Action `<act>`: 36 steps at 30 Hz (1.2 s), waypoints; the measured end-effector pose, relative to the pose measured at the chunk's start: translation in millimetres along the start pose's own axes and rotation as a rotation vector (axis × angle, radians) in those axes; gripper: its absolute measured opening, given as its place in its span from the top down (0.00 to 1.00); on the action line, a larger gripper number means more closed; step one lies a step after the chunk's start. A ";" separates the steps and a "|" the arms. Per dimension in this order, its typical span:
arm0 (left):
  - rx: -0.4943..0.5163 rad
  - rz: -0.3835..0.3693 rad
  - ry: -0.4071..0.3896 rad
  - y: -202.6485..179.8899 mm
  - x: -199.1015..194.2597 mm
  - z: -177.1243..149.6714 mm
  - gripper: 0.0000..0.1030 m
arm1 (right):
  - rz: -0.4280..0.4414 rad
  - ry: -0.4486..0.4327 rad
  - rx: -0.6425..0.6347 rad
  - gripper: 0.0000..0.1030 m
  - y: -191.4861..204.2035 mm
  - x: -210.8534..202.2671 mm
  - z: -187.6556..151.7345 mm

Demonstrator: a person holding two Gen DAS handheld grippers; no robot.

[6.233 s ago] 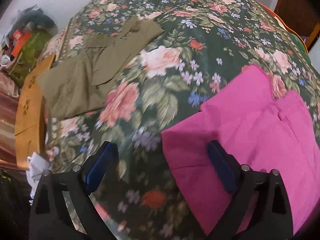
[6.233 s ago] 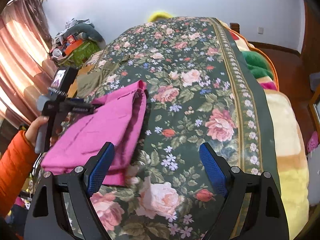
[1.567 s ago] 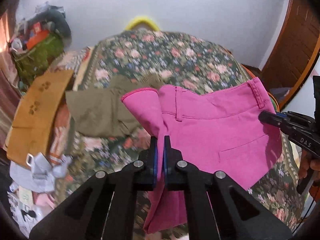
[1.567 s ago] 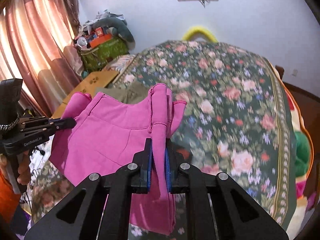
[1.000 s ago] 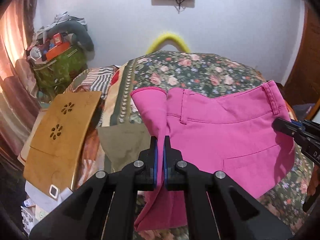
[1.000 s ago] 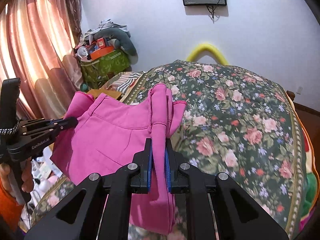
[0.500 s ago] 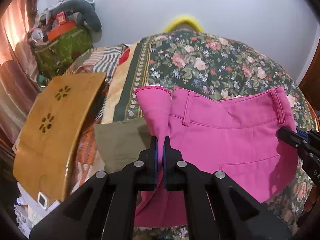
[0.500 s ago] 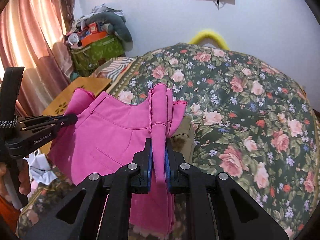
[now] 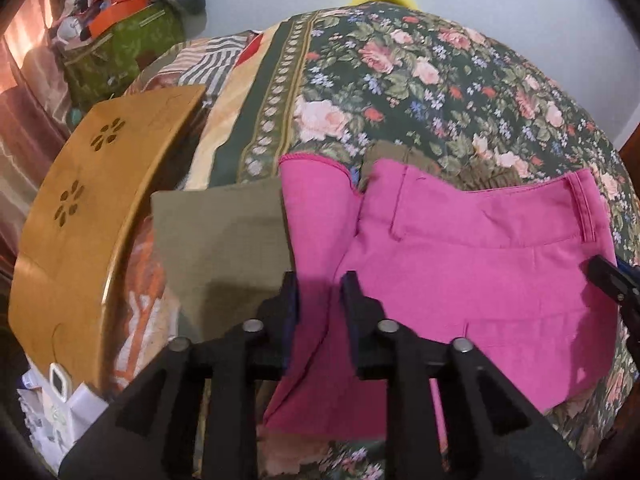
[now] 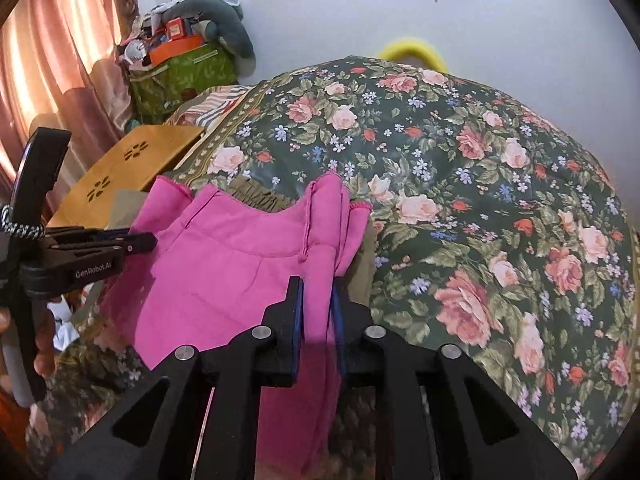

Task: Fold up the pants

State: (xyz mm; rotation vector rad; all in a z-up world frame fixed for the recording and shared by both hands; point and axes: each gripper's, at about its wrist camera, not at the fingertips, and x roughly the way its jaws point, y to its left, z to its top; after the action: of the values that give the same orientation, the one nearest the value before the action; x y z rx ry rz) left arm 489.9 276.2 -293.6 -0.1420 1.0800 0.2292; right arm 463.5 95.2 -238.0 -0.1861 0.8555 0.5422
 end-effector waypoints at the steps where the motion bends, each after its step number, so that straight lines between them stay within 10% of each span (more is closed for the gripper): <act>1: 0.005 0.010 0.008 1.6 -3.3 -2.7 0.71 | -0.007 0.004 -0.007 0.86 0.4 -3.9 -1.5; 12: 0.045 -0.041 -0.085 3.8 -117.5 -44.2 0.57 | 0.046 -0.117 0.002 0.82 3.3 -109.6 -13.9; 26: 0.106 -0.102 -0.557 -23.6 -368.8 -135.3 0.57 | 0.101 -0.489 -0.095 0.82 69.4 -307.9 -47.1; 36: 0.096 -0.091 -0.814 -38.7 -472.4 -226.1 0.52 | 0.097 -0.657 -0.123 0.81 95.4 -392.0 -89.4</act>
State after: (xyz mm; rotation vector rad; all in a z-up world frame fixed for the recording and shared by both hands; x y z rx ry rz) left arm 93.2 133.0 19.4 -0.0032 0.2724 0.1298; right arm 145.9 -4.9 6.7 -0.0687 0.1926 0.6941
